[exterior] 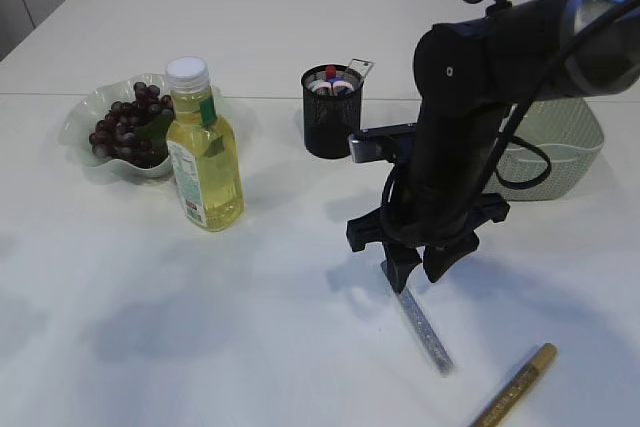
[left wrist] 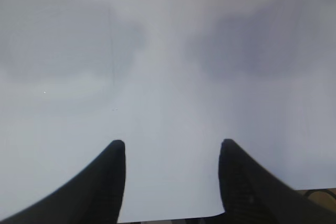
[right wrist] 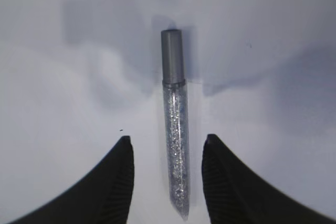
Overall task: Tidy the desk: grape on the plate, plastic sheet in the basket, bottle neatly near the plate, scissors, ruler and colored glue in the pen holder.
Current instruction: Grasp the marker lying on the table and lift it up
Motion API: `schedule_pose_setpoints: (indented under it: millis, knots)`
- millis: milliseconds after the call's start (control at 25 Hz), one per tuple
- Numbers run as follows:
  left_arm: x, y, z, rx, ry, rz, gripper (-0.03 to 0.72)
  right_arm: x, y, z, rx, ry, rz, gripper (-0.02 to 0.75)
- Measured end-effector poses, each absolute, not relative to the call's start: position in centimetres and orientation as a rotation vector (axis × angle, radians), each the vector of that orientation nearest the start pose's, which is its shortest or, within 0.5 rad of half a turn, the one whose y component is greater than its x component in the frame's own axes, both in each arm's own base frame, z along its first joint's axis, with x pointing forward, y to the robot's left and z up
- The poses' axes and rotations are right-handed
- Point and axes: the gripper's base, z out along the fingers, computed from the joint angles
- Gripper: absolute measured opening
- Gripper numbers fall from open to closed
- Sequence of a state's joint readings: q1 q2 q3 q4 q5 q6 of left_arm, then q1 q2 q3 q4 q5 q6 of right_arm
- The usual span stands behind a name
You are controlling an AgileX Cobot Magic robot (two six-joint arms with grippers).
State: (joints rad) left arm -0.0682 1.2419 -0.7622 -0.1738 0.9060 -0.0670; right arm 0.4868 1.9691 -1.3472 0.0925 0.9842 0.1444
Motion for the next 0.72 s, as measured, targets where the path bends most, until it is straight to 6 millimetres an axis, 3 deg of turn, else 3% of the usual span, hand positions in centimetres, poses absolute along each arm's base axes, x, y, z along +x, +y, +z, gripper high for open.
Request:
schedule_pose_setpoints:
  millis: [720]
  knots:
    - [20.9,-2.7,24.0,-0.125,2.868,-0.244,0.415,33.3,18.4,12.3,-0.456,3.184,0.087,0.351]
